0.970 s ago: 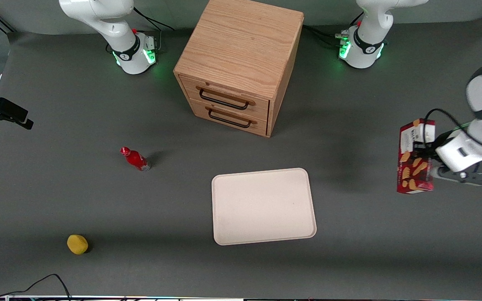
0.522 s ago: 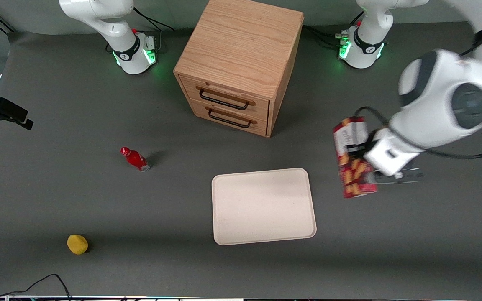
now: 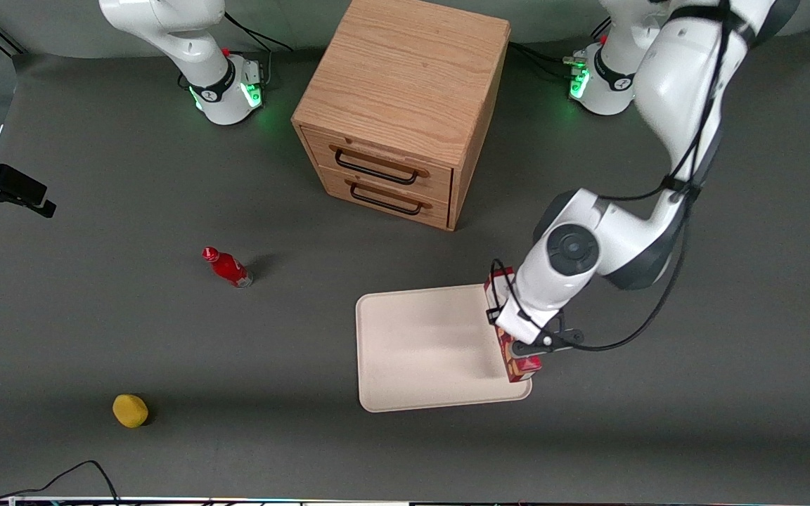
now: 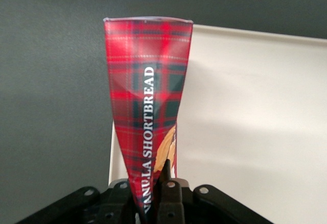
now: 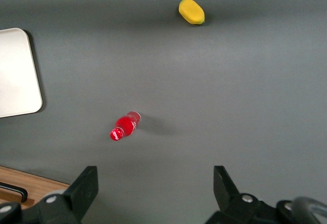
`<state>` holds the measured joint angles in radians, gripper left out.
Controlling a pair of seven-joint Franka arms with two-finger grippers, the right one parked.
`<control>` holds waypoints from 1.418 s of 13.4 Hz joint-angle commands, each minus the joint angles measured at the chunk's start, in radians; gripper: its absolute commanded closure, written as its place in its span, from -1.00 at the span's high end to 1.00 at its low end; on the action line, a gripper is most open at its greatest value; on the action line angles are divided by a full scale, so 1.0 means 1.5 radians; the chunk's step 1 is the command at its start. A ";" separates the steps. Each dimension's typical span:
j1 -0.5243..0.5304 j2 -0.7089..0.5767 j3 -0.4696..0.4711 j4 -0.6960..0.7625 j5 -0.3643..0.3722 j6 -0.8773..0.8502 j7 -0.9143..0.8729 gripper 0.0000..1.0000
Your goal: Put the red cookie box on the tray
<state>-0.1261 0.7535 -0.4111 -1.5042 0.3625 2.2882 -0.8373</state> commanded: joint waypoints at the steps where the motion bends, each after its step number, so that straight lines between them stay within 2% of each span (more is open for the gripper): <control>1: 0.002 -0.010 0.001 0.013 0.023 -0.009 -0.009 0.98; 4: 0.011 -0.030 0.002 0.013 0.015 -0.034 0.016 1.00; 6: 0.017 -0.066 -0.001 0.014 0.007 -0.110 0.034 1.00; 7: 0.028 -0.100 -0.001 0.014 -0.031 -0.142 0.050 1.00; 9: 0.045 -0.193 0.020 0.015 -0.148 -0.259 0.160 1.00; 10: 0.047 -0.242 0.055 0.016 -0.190 -0.324 0.217 1.00; 12: 0.047 -0.337 0.138 0.016 -0.235 -0.442 0.337 1.00; 14: 0.047 -0.404 0.211 0.011 -0.252 -0.528 0.445 1.00; 17: 0.049 -0.487 0.273 -0.088 -0.250 -0.528 0.545 1.00; 19: 0.048 -0.484 0.293 -0.071 -0.255 -0.538 0.551 1.00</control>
<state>-0.0398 0.0516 0.0019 -1.5762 -0.0011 1.4654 -0.0405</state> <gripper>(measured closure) 0.000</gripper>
